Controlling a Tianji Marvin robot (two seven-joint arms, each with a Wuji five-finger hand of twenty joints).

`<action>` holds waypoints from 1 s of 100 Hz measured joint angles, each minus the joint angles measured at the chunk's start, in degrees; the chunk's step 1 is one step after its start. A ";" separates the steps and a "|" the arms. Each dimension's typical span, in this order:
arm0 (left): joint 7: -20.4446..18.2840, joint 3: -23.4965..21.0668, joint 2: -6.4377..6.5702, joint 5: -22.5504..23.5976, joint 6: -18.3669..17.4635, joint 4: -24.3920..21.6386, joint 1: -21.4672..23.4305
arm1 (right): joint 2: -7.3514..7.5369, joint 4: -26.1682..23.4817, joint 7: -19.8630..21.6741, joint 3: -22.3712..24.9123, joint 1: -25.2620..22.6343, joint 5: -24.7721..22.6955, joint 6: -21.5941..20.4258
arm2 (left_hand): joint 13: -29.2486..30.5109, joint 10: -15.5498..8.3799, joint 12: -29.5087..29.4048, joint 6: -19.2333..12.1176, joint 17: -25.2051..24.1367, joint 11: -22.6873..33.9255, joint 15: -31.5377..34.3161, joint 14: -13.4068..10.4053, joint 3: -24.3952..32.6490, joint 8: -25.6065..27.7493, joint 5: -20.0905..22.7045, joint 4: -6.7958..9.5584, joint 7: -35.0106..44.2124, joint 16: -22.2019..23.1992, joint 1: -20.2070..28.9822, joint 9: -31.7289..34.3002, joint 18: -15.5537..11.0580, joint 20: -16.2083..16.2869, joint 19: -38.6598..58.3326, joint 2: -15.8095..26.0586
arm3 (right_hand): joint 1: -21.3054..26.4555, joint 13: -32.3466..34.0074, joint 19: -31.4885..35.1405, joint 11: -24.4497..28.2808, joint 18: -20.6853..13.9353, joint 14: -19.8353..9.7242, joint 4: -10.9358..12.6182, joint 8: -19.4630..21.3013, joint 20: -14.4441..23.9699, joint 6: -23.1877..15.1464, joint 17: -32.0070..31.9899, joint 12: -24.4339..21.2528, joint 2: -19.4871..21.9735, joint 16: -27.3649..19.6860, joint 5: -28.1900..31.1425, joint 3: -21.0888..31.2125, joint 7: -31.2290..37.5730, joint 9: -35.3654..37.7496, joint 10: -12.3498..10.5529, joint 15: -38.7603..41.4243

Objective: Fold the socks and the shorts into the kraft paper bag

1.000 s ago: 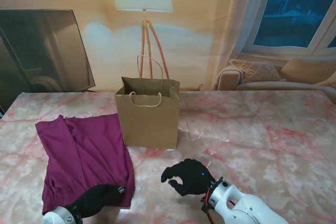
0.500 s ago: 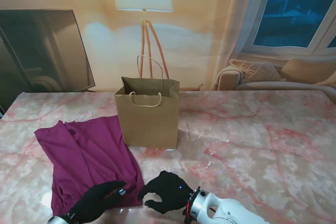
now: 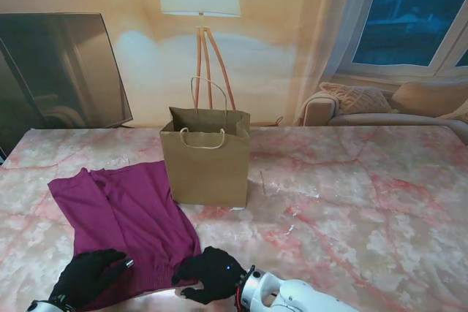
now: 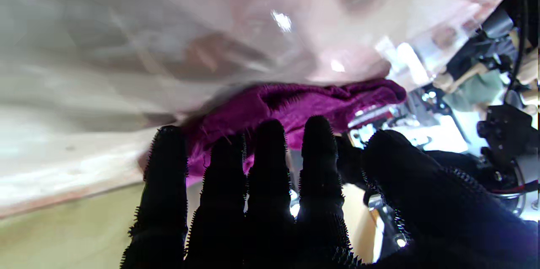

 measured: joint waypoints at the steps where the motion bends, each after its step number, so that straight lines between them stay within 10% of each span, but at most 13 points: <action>1: -0.61 -0.07 0.04 -0.02 0.36 0.00 -0.01 | -0.01 -0.04 0.51 0.00 0.05 0.16 0.22 | 0.00 0.00 0.00 0.11 0.00 0.00 0.00 0.00 0.00 0.01 0.14 0.00 0.00 0.17 0.00 0.02 0.21 0.00 0.00 0.00 | 0.00 -0.39 0.05 -0.08 -1.53 -0.28 0.00 0.48 0.45 0.05 -0.36 -0.02 0.00 0.00 0.19 0.01 0.00 0.02 0.05 -0.11; 33: -13.59 1.03 2.54 -8.75 1.93 -2.89 -0.64 | 0.54 -3.47 7.39 3.14 -0.23 -2.24 5.72 | 5.30 7.05 -0.10 5.08 7.03 2.81 0.80 8.06 0.00 0.02 10.87 0.00 4.76 2.23 -0.86 12.70 9.13 13.49 17.80 0.27 | -2.26 3.83 24.73 3.06 1.69 -0.36 1.18 -0.02 25.26 3.04 8.06 0.87 4.70 17.09 -2.11 -5.56 -2.09 1.43 2.61 12.89; 75: -14.74 11.96 3.66 -14.61 -6.52 -0.64 -5.74 | 2.99 -6.86 16.96 11.63 -1.75 -7.80 9.36 | 10.37 6.81 0.54 4.71 7.02 4.72 11.31 8.14 0.00 0.05 11.99 0.00 6.32 6.21 -0.86 14.07 9.20 14.20 19.78 0.28 | -2.75 1.47 14.03 6.59 1.49 -2.48 1.21 2.63 25.99 1.51 -0.71 2.01 7.35 17.65 1.88 -10.07 -1.91 1.85 -0.59 14.60; 100: -9.05 17.15 3.47 -15.40 -9.91 2.58 -10.94 | 3.14 -4.45 17.14 14.38 -0.45 -12.31 10.86 | 4.26 3.22 0.31 1.04 3.61 2.62 4.34 3.09 -0.01 -0.24 1.45 0.00 2.13 2.90 0.33 3.62 4.02 9.59 10.76 0.88 | -7.26 -1.94 7.67 1.54 0.75 -0.44 1.26 2.67 24.65 -0.46 -4.80 0.37 7.47 11.46 2.35 -20.20 -2.52 1.44 -6.30 7.25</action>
